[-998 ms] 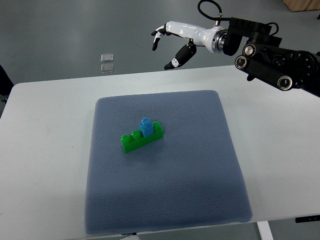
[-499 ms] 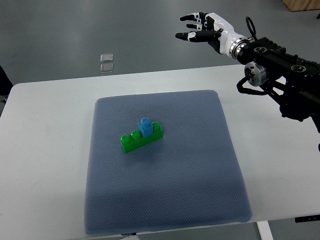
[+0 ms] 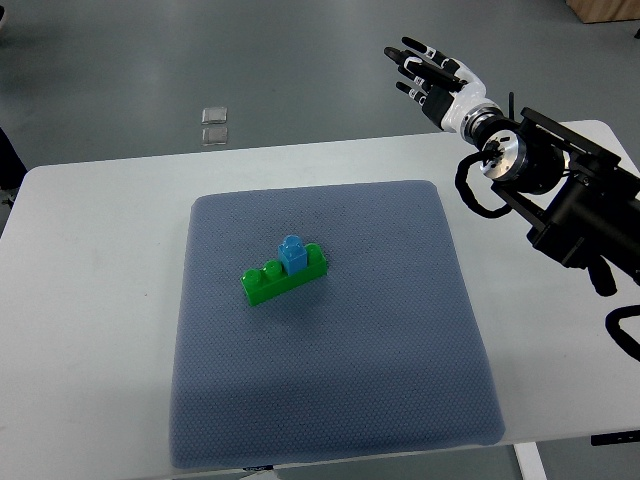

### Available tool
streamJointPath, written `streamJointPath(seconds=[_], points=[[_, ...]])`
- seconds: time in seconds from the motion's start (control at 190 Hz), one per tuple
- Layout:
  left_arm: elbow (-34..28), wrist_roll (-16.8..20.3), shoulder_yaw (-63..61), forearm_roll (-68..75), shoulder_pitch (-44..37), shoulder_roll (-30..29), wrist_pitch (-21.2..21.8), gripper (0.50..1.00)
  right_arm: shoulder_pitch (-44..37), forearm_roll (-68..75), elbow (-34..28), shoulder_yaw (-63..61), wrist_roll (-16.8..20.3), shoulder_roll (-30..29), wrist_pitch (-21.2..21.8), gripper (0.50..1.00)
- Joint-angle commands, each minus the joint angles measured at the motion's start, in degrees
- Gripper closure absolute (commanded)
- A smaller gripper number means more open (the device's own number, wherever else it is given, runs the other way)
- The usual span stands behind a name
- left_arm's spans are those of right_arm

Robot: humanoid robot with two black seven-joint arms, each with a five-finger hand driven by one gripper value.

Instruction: Stack blue block on green block with right hand

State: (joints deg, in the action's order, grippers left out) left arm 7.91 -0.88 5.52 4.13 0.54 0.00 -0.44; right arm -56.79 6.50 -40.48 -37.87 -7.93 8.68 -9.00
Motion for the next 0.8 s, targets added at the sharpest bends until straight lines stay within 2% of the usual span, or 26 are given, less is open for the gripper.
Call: streamJointPath(seconds=[0.0,0.142,0.793], points=[[0.0,0.0,-0.1,0.0,0.1,0.0,0.0,0.5,2.2,0.0,0.1,-4.1,-0.2,-1.2,-0.2,0.587],[0.0,0.0,-0.1,0.0,0.1,0.0,0.0,0.5,3.3,-0.8,0.8,-4.8,-0.7,-2.9,-0.1,0.587],[0.0,0.0,-0.1,0.0,0.0,0.0,0.0,0.5,3.4,-1.1,5.1,-4.8,-0.8,-2.8,0.5,0.587]])
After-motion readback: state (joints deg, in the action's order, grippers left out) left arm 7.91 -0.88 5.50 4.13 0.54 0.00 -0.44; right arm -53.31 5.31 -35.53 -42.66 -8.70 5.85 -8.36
